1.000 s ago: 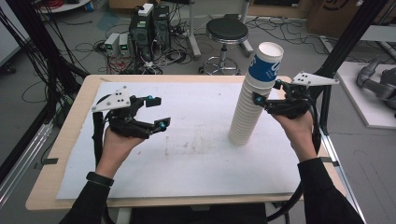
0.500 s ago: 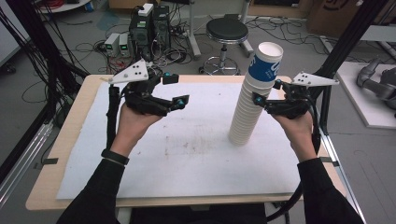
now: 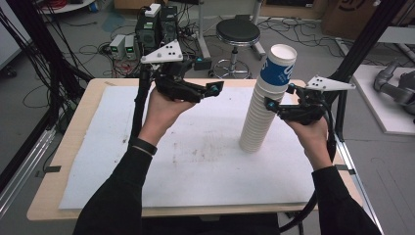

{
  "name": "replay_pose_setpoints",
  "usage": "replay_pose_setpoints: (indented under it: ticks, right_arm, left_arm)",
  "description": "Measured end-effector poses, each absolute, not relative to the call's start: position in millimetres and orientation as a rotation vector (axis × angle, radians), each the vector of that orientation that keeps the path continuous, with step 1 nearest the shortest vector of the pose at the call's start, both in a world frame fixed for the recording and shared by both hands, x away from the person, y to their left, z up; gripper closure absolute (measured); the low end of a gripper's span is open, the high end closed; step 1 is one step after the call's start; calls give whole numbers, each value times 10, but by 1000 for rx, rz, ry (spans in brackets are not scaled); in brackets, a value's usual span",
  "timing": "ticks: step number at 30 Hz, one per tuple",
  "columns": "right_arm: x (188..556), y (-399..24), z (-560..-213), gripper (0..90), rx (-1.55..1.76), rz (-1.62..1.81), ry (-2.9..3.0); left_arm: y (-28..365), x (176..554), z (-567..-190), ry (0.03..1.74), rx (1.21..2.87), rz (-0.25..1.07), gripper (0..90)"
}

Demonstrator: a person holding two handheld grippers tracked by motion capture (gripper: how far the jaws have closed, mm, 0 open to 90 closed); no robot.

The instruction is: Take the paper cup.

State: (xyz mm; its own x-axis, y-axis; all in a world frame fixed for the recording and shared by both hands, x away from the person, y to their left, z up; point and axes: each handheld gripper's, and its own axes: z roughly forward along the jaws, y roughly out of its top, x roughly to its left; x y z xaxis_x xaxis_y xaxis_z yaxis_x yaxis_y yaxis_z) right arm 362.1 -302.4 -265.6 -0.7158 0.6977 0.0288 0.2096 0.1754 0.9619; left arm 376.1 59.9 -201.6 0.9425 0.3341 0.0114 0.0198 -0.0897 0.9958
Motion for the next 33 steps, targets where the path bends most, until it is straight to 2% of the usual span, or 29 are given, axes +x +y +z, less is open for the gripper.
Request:
replay_pose_setpoints:
  ticks: [19,33]
  right_arm:
    - [3626,-3018,-2658,136,853,1566,2036]
    - [3603,-3012,-2654,139,854,1552,2037]
  left_arm:
    - [-51,3968,-1709,224,1662,231,184]
    - [-345,4058,-1551,198,1639,171,179]
